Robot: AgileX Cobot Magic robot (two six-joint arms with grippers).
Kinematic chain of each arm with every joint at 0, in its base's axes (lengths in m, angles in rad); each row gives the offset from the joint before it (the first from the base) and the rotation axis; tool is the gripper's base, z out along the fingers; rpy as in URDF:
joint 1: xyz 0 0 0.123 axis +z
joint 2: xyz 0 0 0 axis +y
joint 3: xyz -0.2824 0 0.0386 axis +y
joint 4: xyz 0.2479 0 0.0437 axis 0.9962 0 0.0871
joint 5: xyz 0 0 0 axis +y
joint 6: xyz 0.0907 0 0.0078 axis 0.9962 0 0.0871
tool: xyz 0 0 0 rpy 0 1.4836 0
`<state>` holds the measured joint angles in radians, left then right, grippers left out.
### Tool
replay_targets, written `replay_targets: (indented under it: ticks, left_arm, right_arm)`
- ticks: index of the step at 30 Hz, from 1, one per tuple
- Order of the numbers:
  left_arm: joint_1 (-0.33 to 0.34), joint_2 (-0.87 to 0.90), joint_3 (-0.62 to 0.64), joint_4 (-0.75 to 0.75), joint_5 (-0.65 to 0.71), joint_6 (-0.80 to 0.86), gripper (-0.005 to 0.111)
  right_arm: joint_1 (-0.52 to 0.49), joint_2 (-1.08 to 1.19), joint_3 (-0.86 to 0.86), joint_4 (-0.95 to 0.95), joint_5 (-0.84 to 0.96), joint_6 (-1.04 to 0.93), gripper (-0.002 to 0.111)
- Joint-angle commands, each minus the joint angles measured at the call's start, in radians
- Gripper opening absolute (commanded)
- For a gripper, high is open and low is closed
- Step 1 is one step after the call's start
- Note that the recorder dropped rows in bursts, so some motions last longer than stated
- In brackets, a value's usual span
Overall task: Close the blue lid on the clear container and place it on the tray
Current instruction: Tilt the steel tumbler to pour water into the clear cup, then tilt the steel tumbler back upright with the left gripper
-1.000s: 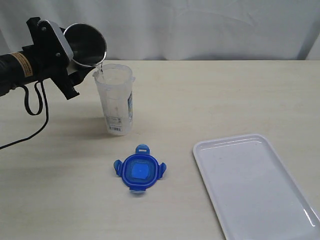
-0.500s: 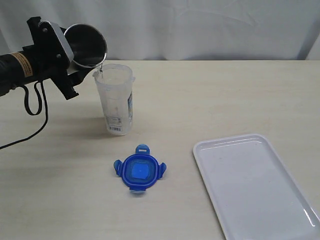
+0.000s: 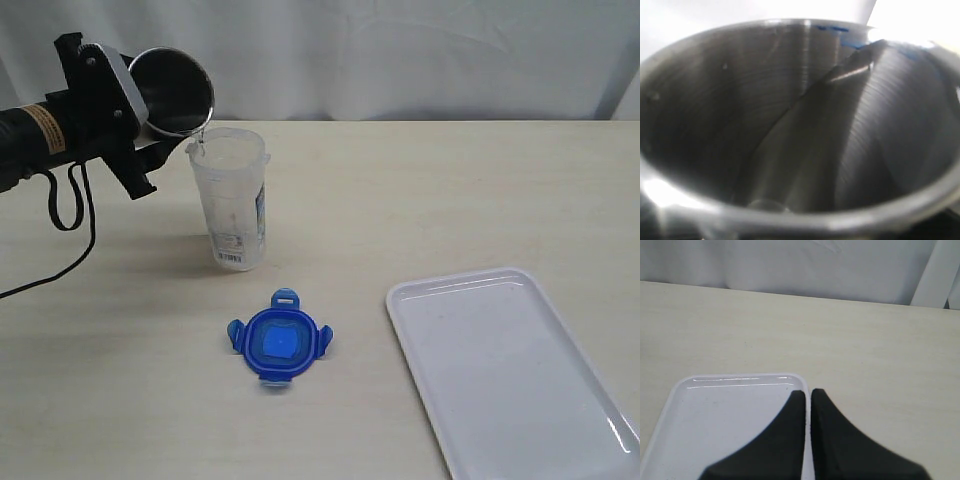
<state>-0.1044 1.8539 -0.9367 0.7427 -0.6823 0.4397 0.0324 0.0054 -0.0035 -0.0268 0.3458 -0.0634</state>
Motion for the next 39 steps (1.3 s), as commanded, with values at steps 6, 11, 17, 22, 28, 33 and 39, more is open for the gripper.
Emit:
replay_targets:
  ticks: [6,11,17,22,28,33,39]
  left_arm:
    - [-0.001,-0.021,-0.015,-0.022,-0.056,-0.156,0.000]
    - [-0.001,-0.021,-0.015,-0.041,-0.071,-0.330,0.000]
    - [-0.001,-0.009,-0.021,-0.279,-0.065,-0.454,0.000]
    - [-0.001,0.014,-0.065,-0.364,-0.013,-0.626,0.000]
    - [-0.001,0.107,-0.158,-0.363,0.047,-0.707,0.000]
    - [0.000,0.233,-0.277,-0.363,0.069,-0.729,0.000]
    - [0.000,0.357,-0.434,-0.361,0.071,-0.783,0.000]
  right_arm:
    - [-0.006,-0.005,0.004,-0.004,-0.003,0.000,0.004]
    - [-0.006,-0.005,0.004,-0.004,-0.003,0.000,0.004]
    - [-0.006,-0.005,0.004,-0.004,-0.003,0.000,0.004]
    - [-0.006,-0.005,0.004,-0.004,-0.003,0.000,0.004]
    - [-0.006,-0.005,0.004,-0.004,-0.003,0.000,0.004]
    - [-0.006,-0.005,0.004,-0.004,-0.003,0.000,0.004]
    - [-0.006,-0.005,0.004,-0.004,-0.003,0.000,0.004]
